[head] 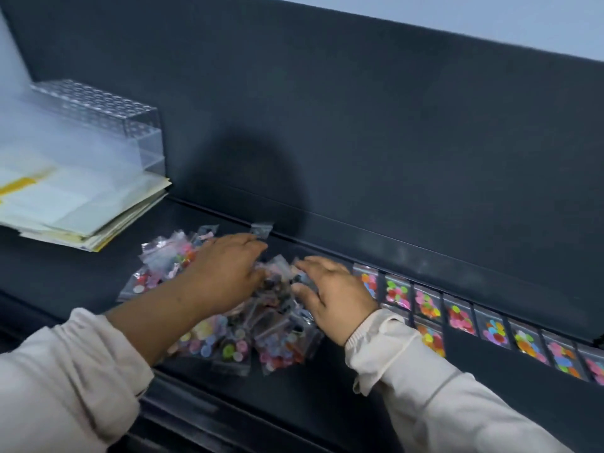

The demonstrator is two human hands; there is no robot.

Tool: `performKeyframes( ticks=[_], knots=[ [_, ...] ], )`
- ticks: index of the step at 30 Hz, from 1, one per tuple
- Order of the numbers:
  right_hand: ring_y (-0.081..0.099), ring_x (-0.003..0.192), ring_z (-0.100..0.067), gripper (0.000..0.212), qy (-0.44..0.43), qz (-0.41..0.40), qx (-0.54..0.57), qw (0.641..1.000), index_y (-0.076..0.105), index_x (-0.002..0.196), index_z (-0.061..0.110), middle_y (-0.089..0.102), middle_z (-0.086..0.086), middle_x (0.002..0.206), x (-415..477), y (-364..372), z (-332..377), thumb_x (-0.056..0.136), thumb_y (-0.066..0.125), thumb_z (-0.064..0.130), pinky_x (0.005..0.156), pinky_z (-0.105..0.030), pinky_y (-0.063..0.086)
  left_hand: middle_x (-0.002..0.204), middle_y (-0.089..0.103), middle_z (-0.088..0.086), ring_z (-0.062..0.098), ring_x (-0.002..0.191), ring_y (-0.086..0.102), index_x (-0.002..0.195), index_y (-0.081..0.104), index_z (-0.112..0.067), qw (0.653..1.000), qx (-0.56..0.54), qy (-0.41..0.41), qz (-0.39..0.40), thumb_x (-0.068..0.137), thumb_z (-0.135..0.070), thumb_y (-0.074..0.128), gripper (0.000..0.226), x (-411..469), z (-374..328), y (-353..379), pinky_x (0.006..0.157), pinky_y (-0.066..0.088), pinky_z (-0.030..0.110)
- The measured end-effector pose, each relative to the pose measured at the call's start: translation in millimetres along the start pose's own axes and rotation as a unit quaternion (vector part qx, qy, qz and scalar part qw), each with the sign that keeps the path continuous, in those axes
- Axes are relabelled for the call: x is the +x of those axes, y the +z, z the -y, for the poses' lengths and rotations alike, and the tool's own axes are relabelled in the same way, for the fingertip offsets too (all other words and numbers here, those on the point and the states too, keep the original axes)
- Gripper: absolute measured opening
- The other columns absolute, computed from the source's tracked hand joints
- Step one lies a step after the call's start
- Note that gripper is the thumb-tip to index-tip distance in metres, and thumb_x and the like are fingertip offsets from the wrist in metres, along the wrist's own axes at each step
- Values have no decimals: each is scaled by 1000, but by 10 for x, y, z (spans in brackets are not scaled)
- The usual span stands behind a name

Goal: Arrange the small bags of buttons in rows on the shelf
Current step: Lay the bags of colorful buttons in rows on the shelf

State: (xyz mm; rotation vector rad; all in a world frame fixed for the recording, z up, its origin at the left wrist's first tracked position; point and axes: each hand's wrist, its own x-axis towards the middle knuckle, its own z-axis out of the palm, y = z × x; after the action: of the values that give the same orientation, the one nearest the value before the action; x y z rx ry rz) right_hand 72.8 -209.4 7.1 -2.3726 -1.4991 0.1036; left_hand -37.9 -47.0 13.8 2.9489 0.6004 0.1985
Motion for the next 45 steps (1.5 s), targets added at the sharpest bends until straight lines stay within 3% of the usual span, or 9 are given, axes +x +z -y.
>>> performKeyframes(
  ticks=[11,19,25,29,33,36,39,43,45],
  knots=[
    [53,117,-24,36,22,38,12,999,55,126,22,55,-3,130,1214,296,506,90,54,24,97,-28,42,137,50,13,30,119,53,138,45,-17,979,-85,-184,27,91,-33,53,51,85,1273,-119,98,43,39],
    [51,122,-23,36,69,98,-12,993,55,127,25,56,-1,133,1800,638,551,91,51,19,99,-25,38,121,62,7,23,106,59,123,57,-18,967,-156,-181,86,90,-31,54,36,234,1542,64,91,48,35],
    [51,120,-27,43,56,139,-73,986,48,133,25,51,-6,135,1941,714,587,90,52,26,100,-30,42,138,51,6,23,122,51,141,41,-22,974,-141,-148,100,90,-25,55,53,381,1609,124,100,42,33],
    [56,114,-22,46,86,144,-38,985,48,131,24,60,-3,125,1984,724,578,86,58,23,91,-22,41,115,63,3,21,105,59,114,63,-22,977,-127,-154,79,86,-20,60,28,424,1620,124,86,48,31],
    [61,98,-22,18,93,135,-16,986,65,99,20,65,-3,108,1965,711,554,83,59,15,76,-20,41,84,62,-3,18,86,61,77,62,-24,969,-180,-163,35,86,-17,59,12,416,1629,99,69,43,25],
    [59,86,-23,10,85,67,20,994,61,78,21,59,-2,95,1901,699,539,81,59,12,71,-19,38,78,64,-2,15,78,62,74,62,-20,945,-273,-182,5,86,-13,58,15,393,1613,48,67,47,26],
    [56,71,-19,23,105,4,99,990,50,64,23,56,3,74,1835,613,535,79,66,16,65,-23,42,73,65,3,15,68,60,77,62,-13,911,-360,-200,-35,87,-10,58,11,370,1548,-36,60,46,25],
    [53,59,-17,29,153,-55,259,952,49,62,22,54,2,60,1699,421,498,76,72,12,62,-31,48,80,64,9,17,68,58,83,62,-13,867,-437,-226,-81,85,-6,65,8,368,1440,-140,58,45,24],
    [51,55,-14,29,173,-61,335,924,49,69,23,52,2,62,1577,297,456,79,68,3,51,-25,47,87,65,10,21,75,62,91,63,-15,840,-481,-239,-79,85,-5,66,12,363,1352,-187,61,49,26]
  ],
)
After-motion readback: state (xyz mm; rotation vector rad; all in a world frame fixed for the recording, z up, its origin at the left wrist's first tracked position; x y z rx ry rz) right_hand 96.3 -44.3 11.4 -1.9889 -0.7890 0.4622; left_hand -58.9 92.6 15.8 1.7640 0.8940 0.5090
